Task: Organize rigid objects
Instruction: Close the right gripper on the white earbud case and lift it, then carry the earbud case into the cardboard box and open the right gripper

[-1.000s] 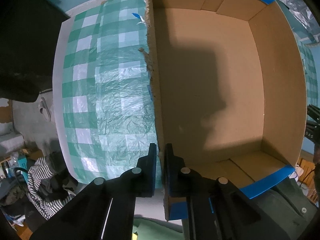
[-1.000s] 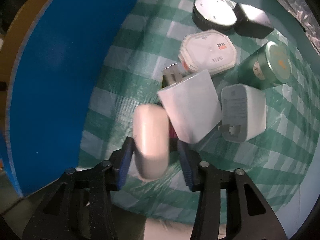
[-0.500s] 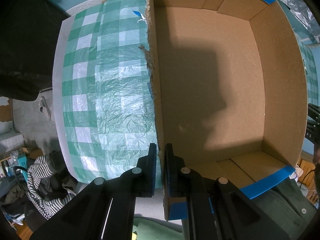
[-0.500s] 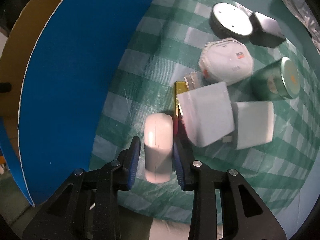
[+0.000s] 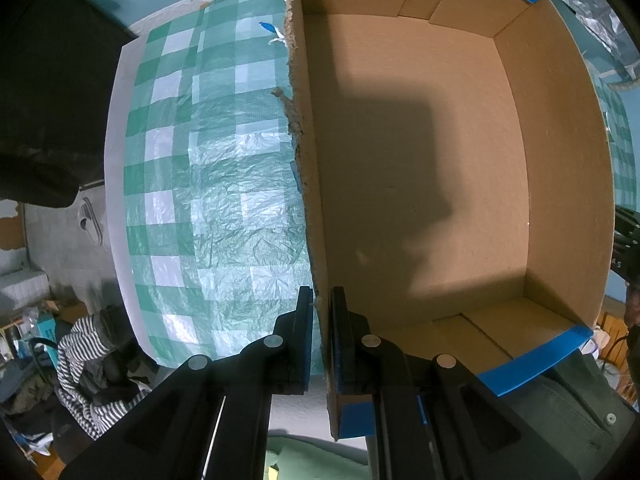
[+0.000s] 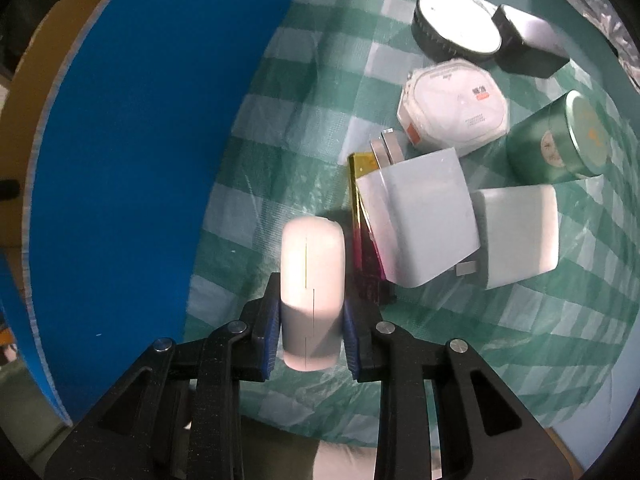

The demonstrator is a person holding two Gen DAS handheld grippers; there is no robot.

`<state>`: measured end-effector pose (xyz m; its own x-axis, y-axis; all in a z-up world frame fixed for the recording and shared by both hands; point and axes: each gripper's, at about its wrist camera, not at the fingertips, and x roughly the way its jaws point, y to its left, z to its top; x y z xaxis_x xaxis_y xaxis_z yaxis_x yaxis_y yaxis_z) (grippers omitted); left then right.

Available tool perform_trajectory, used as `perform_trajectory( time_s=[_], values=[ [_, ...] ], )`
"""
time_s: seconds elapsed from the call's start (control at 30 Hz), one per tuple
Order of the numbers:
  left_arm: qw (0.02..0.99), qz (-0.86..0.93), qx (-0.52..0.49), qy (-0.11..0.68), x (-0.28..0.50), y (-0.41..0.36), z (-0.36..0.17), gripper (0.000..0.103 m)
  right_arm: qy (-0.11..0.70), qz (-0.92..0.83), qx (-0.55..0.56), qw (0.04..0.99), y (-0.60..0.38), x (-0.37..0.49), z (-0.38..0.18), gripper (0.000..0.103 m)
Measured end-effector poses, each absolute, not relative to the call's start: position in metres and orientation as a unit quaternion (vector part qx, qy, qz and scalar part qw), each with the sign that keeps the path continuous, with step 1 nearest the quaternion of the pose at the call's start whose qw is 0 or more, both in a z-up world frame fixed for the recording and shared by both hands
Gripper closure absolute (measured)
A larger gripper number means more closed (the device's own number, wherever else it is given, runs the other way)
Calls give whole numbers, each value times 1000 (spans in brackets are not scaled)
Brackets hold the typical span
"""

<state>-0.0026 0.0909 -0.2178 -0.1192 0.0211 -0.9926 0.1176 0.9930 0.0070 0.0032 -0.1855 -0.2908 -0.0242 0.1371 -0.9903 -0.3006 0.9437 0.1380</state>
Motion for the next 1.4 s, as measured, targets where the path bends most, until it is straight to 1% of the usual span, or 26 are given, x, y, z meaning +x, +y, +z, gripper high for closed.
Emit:
perform_trajectory(
  time_s=[0.33,0.43,0.73,1.0,1.1,1.4],
  values=[
    [662,-40,51,747,-4,88,-217,95,675,158,-59,718,-195,7,-243,77],
    [662,-40,52,747,-5,87,-217,95,667,157,-54,726,-194,19,-219,77],
    [662,-42,54,747,-5,87,-217,95,634,171,-48,753,-187,46,-174,77],
    [662,-42,53,747,-5,86,-217,95,609,183,-50,770,-164,43,-162,77],
    [662,-43,53,746,-5,86,-217,95,599,194,-51,775,-155,47,-150,77],
    [664,-44,56,744,-8,85,-217,95,583,219,-69,779,-120,63,-141,77]
  ],
)
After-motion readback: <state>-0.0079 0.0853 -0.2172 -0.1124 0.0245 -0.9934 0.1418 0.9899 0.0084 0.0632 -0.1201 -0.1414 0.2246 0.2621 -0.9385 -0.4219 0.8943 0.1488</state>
